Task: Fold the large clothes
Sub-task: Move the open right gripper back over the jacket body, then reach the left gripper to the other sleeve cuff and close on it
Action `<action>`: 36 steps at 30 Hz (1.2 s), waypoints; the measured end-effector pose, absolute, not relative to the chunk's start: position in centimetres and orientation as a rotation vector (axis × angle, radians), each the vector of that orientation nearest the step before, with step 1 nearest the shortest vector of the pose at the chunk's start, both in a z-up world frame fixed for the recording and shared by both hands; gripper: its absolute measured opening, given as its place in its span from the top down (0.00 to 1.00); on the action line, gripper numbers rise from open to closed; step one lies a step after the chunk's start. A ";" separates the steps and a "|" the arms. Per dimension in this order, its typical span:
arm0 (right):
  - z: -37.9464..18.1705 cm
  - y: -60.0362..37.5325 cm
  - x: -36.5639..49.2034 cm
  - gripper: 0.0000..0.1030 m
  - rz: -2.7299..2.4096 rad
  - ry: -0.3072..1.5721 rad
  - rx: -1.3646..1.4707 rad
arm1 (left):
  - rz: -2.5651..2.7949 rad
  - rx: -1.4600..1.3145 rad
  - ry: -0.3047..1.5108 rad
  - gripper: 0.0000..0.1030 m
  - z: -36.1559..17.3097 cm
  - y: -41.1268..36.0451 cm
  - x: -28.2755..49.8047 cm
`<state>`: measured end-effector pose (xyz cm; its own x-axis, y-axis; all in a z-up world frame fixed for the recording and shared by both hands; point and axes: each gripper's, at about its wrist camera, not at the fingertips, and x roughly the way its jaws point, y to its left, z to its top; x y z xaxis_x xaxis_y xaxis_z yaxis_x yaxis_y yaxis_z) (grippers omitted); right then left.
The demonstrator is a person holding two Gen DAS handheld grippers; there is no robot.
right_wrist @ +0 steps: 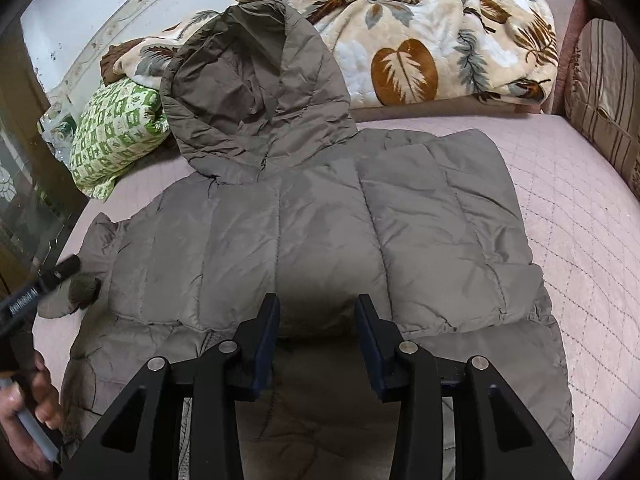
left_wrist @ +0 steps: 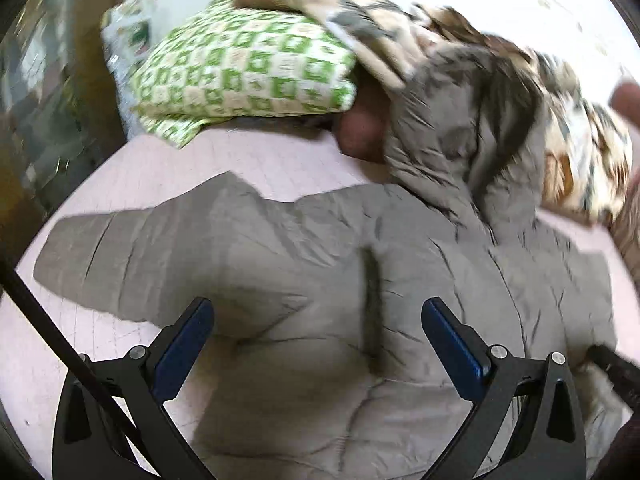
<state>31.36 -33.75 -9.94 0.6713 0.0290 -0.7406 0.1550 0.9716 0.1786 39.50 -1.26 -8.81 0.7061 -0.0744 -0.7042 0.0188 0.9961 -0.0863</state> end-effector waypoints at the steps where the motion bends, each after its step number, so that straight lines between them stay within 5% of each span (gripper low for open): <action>1: -10.0 -33.6 31.4 0.59 -0.069 0.833 0.234 | -0.048 -0.099 0.796 0.00 -8.8 -0.5 39.7; 19: -9.3 -29.5 30.9 0.55 0.021 0.784 0.087 | 0.129 -0.234 0.814 0.00 -8.9 12.0 40.5; 26: -9.5 -29.1 30.5 0.54 0.031 0.784 0.069 | 0.242 -0.444 0.830 0.00 -10.3 23.3 40.3; 32: -9.9 -29.2 30.6 0.54 0.018 0.797 0.082 | 0.262 -0.722 0.833 0.24 -12.9 31.6 39.4; 36: -10.1 -28.8 30.7 0.54 0.019 0.803 0.066 | 0.253 -0.852 0.830 0.30 -14.6 34.7 39.1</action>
